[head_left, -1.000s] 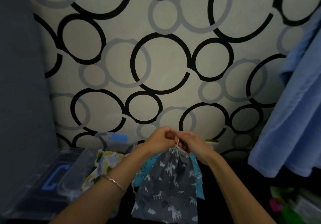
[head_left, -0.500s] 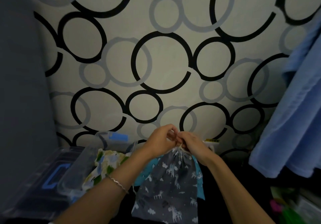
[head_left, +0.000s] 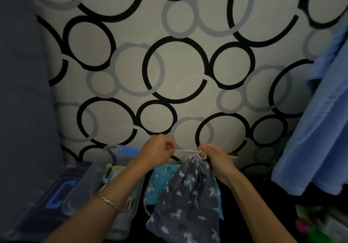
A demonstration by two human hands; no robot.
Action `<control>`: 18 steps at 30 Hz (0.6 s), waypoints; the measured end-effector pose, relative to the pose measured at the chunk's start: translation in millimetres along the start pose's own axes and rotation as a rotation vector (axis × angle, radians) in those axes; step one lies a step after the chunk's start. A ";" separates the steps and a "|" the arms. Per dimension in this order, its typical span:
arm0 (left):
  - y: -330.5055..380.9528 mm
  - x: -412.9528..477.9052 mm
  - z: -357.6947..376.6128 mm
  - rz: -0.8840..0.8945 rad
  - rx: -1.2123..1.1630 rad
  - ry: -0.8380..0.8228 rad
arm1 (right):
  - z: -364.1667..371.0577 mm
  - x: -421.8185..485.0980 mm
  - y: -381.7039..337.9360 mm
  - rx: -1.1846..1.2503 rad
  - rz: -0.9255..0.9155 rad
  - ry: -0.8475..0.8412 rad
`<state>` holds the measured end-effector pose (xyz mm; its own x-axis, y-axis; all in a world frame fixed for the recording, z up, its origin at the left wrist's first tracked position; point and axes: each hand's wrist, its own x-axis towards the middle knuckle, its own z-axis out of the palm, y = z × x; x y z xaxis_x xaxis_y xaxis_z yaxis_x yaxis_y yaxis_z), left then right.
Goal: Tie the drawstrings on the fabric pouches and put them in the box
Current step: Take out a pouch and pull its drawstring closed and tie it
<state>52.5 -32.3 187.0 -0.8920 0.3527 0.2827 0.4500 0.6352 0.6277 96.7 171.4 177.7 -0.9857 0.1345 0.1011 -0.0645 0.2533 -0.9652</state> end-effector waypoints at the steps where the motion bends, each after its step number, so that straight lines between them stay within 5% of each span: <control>1: 2.5 0.6 0.1 0.007 0.019 -0.036 | 1.7 0.2 1.4 0.028 -0.001 -0.017; 7: 28.5 4.6 19.1 0.001 -0.454 -0.278 | 14.6 -1.0 -5.6 0.035 -0.082 -0.120; 18: 14.6 4.3 19.3 -0.080 -0.585 -0.224 | 1.8 -14.8 -14.8 0.191 -0.021 -0.185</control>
<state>56.0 -8.3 183.4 -0.8631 0.4951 0.0990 0.2278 0.2069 0.9515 112.0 163.9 190.0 -0.9944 -0.0507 0.0933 -0.0965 0.0664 -0.9931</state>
